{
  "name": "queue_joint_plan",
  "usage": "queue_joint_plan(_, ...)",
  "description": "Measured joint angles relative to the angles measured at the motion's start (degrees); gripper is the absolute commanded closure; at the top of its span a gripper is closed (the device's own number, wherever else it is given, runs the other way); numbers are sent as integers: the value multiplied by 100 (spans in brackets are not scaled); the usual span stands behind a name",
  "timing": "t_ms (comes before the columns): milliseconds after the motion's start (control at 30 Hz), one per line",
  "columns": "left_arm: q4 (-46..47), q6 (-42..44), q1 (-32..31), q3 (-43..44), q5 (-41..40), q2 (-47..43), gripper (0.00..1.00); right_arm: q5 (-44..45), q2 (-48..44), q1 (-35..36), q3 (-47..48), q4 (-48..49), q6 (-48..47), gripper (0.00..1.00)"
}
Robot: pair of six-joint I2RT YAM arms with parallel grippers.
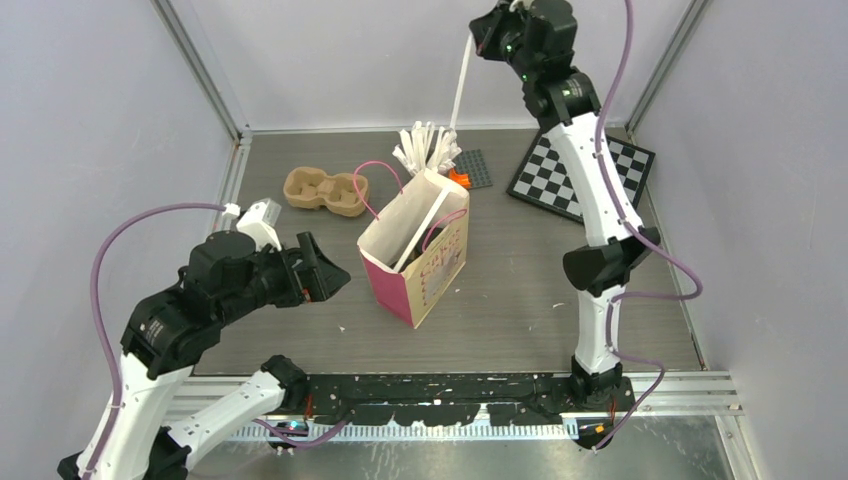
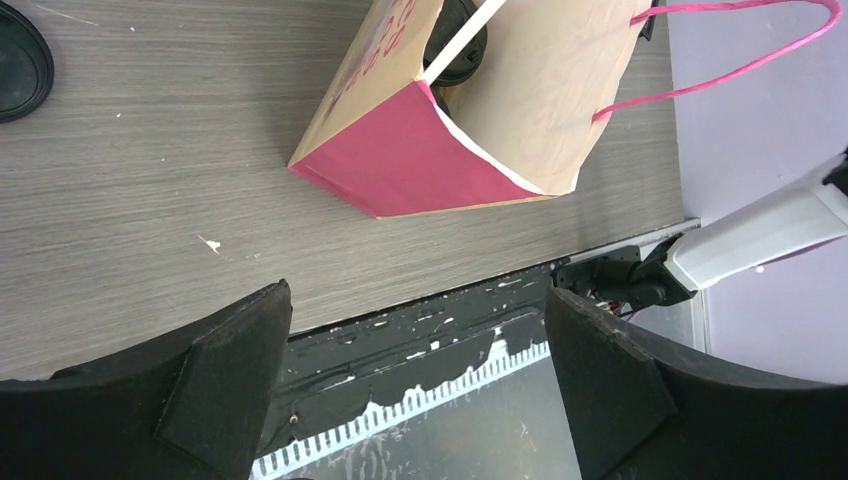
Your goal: Pack the takeout coffee
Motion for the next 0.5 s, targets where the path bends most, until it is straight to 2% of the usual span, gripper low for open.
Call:
queue_joint_plan(300,181,129,0,-103,-7,20,0,39,-911,0,-153,-420,37,100)
queue_joint_plan(400,223,151,0,-129,-39,13,0,-111,-1451,2,-748,-442,334,100)
queue_joint_plan(500,238,197,0,-133,-96,9,0,-273,-2194,59,-1753,-289,787,100)
